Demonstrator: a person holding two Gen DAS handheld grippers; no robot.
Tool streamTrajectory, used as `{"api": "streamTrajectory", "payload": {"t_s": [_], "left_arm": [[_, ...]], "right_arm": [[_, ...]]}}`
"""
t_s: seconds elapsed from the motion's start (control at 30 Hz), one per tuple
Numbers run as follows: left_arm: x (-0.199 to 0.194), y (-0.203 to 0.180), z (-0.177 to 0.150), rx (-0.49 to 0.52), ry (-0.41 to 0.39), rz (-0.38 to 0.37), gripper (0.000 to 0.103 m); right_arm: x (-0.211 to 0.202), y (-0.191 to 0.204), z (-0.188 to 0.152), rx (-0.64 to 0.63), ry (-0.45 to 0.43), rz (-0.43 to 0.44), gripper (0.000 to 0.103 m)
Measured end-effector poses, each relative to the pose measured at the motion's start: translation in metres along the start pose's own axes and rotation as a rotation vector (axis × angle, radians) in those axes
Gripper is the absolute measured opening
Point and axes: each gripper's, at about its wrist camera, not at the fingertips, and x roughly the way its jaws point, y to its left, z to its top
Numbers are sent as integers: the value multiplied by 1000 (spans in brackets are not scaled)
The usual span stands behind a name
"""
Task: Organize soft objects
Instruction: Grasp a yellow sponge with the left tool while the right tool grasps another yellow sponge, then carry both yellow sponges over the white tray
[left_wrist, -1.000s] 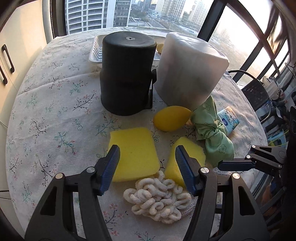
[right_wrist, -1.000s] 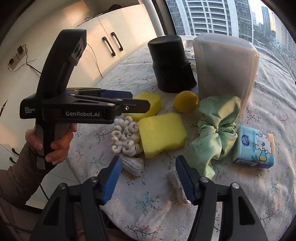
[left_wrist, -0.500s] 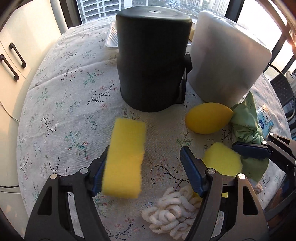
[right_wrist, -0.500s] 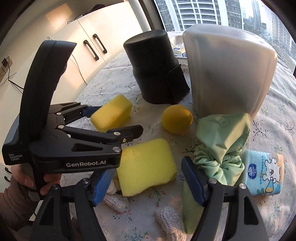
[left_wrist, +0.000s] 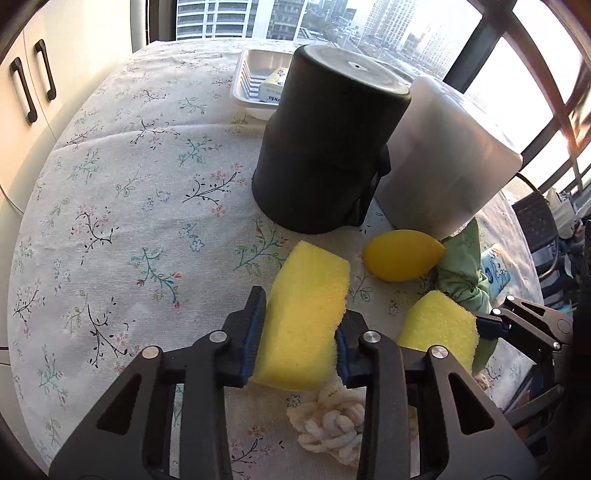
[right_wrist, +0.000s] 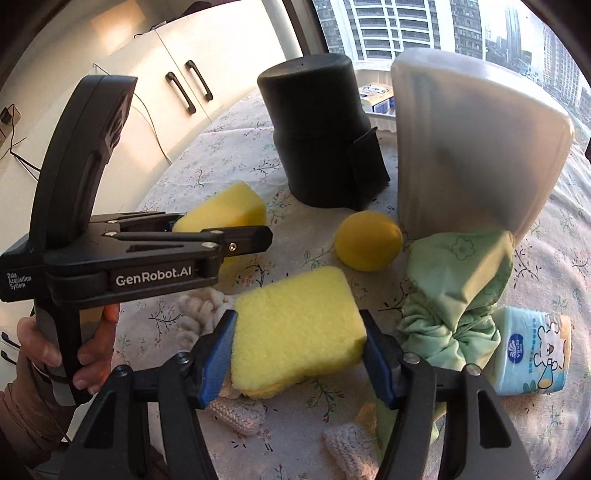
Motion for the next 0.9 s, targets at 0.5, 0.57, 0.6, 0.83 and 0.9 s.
{"api": "streamTrajectory", "payload": {"t_s": [0.5,0.57,0.6,0.83,0.9], "left_arm": [[-45,4,3,37,-104,68,30],[-47,6,5,25,-106,73,30],[-49,6,5,20,-108,77,30],[-53,13,14,2,-124,111,30],[-52,15,17,0,-124,120,30]], "right_arm": [[-69,-22,-13,65,-101,-53,66],[-80,-33,-16,83,-101,-73,66],[-83,-38,-17,93,-100,-82,66],[-107,-73,-25,149,-100,-151,66],[-107,-79,-24,161,-96,-172,66]]}}
